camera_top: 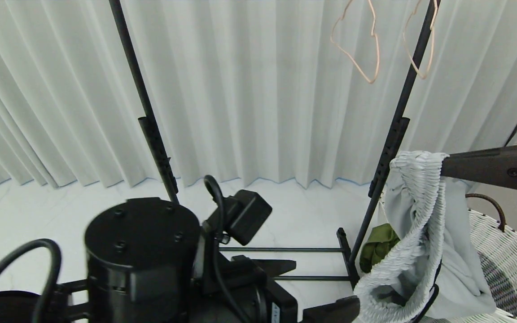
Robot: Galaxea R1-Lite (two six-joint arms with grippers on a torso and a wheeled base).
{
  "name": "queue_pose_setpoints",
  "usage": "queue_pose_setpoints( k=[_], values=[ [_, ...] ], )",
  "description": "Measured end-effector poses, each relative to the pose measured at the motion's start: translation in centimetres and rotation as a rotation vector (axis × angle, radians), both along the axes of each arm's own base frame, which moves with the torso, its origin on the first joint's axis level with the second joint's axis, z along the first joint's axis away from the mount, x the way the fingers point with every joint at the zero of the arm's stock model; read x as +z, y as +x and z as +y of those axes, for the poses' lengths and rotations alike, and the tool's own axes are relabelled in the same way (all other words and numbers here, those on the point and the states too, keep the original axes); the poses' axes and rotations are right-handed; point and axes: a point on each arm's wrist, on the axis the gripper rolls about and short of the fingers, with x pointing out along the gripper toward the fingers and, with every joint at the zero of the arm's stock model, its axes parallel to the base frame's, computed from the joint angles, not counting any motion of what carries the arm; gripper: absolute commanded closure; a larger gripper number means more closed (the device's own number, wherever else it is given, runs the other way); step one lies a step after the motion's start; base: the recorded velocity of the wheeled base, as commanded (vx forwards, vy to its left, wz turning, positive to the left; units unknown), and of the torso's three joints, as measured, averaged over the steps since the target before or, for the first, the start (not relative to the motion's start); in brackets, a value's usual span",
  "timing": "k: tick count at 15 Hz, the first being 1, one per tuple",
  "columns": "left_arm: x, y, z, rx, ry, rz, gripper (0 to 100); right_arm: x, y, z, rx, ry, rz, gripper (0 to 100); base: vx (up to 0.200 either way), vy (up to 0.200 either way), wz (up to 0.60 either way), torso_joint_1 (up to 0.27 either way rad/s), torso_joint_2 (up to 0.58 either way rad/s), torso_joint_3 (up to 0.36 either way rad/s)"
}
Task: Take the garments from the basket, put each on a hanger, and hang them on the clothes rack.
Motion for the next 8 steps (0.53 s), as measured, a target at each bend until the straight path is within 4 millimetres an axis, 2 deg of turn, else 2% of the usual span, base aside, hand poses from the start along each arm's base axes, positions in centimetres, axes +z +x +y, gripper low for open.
queue_pose_setpoints(
  k=[4, 8],
  values=[
    [-2.9, 1.3, -3.8, 0.013, 0.058, 0.036, 0, 0.0, -0.4, -0.3, 0.027, 0.022, 0.017, 100, 0.0, 0.0, 0.0, 0.0, 0.0, 0.0],
    [-4.7, 3.4, -7.2, 0.121, 0.045, 0.119, 0, 0.5, -1.1, -1.0, 0.04, 0.048, 0.007, 100, 0.0, 0.0, 0.0, 0.0, 0.0, 0.0]
  ],
)
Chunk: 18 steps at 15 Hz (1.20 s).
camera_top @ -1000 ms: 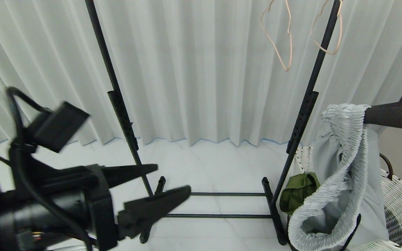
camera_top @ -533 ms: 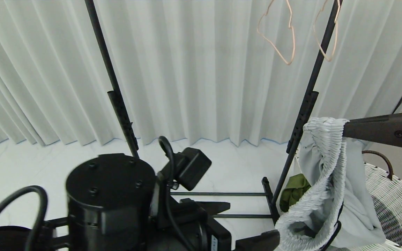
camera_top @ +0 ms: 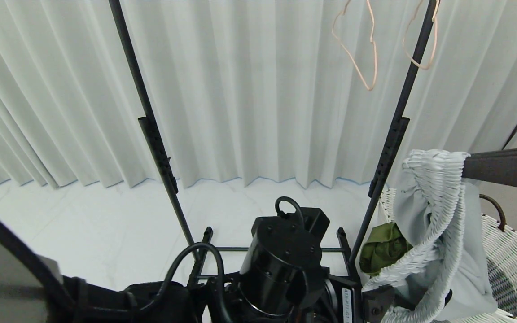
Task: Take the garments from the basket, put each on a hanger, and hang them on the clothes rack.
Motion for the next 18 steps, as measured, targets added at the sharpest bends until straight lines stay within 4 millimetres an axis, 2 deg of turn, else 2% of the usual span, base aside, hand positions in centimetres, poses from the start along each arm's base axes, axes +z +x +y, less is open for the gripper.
queue_pose_setpoints(
  k=[3, 4, 7, 11, 14, 18],
  values=[
    [-1.7, 0.6, -1.0, 0.009, 0.034, 0.02, 0, 0.4, -0.6, -0.8, 0.001, 0.025, -0.009, 100, 0.0, 0.0, 0.0, 0.0, 0.0, 0.0],
    [-2.1, 0.7, -1.2, 0.01, 0.041, 0.025, 100, 0.5, -0.8, -1.0, 0.001, 0.029, -0.013, 100, 0.0, 0.0, 0.0, 0.0, 0.0, 0.0],
    [-2.7, 0.9, -1.4, 0.013, 0.049, 0.028, 100, 0.6, -1.1, -1.3, 0.0, 0.037, -0.019, 100, 0.0, 0.0, 0.0, 0.0, 0.0, 0.0],
    [-2.1, 0.0, -0.7, 0.056, 0.063, -0.008, 100, 0.1, -0.9, -1.5, -0.022, 0.027, -0.015, 100, 0.0, 0.0, 0.0, 0.0, 0.0, 0.0],
    [0.5, -1.7, 1.2, 0.053, 0.021, -0.06, 100, -0.2, -0.5, -1.6, -0.05, 0.016, -0.018, 100, 0.0, 0.0, 0.0, 0.0, 0.0, 0.0],
    [5.7, -3.7, 5.7, 0.068, -0.028, -0.204, 100, -0.2, 0.6, -0.6, -0.055, 0.067, -0.065, 100, 0.0, 0.0, 0.0, 0.0, 0.0, 0.0]
  ],
)
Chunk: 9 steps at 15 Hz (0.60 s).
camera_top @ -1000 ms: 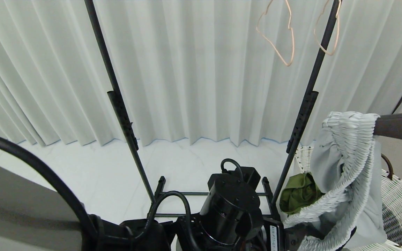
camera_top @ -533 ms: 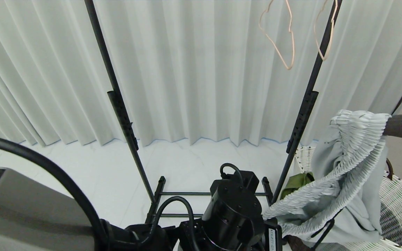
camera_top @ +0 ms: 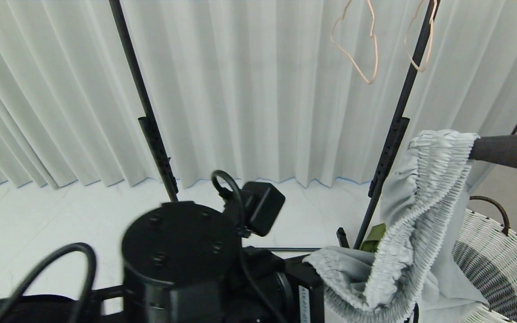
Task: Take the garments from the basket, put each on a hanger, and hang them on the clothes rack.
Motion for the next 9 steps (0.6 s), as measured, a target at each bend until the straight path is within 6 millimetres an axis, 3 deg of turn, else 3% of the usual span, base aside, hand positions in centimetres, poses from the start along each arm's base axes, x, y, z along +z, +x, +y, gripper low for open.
queue_pose_setpoints(
  k=[4, 7, 9],
  values=[
    [4.8, -1.8, 4.9, 0.047, -0.018, -0.042, 100, -0.2, 1.5, 1.7, 0.008, 0.005, -0.042, 100, 0.0, 0.0, 0.0, 0.0, 0.0, 0.0],
    [9.9, -2.9, 8.7, 0.107, -0.054, -0.079, 100, -0.2, 2.3, 3.0, 0.02, 0.026, -0.065, 100, 0.0, 0.0, 0.0, 0.0, 0.0, 0.0],
    [12.1, -3.1, 11.4, 0.166, 0.004, -0.166, 100, -0.3, 2.8, 3.7, 0.016, 0.034, -0.079, 100, 0.0, 0.0, 0.0, 0.0, 0.0, 0.0]
  ],
)
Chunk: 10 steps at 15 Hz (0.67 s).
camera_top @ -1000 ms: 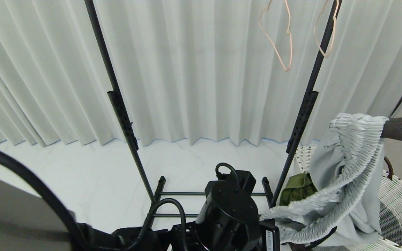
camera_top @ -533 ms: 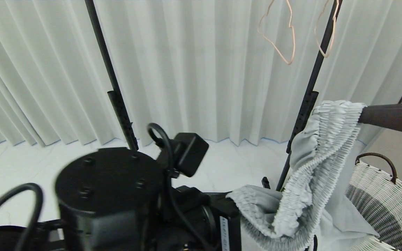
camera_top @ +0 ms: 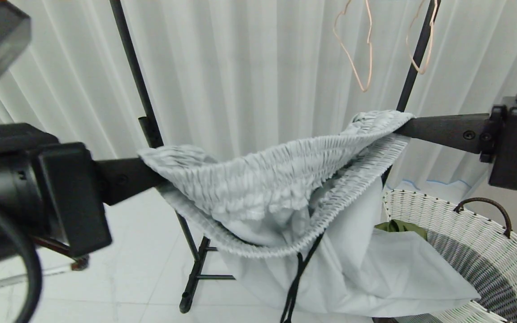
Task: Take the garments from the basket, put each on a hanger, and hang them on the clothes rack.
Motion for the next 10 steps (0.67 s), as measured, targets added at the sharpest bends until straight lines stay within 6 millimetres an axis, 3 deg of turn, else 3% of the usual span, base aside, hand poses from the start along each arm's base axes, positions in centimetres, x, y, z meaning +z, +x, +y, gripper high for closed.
queue_pose_setpoints(
  k=[3, 6, 10],
  values=[
    [1.6, -0.5, 1.9, 0.035, 0.052, -0.117, 100, -0.3, 0.4, 0.4, -0.002, -0.023, -0.013, 100, 0.0, 0.0, 0.0, 0.0, 0.0, 0.0],
    [3.9, -0.9, 2.5, 0.044, 0.007, -0.159, 100, 0.4, 0.4, 0.3, -0.004, 0.002, -0.057, 100, 0.0, 0.0, 0.0, 0.0, 0.0, 0.0],
    [4.8, -0.9, 2.5, 0.052, 0.021, -0.179, 100, 0.6, 0.3, 0.0, -0.049, -0.017, -0.095, 100, 0.0, 0.0, 0.0, 0.0, 0.0, 0.0]
  ],
)
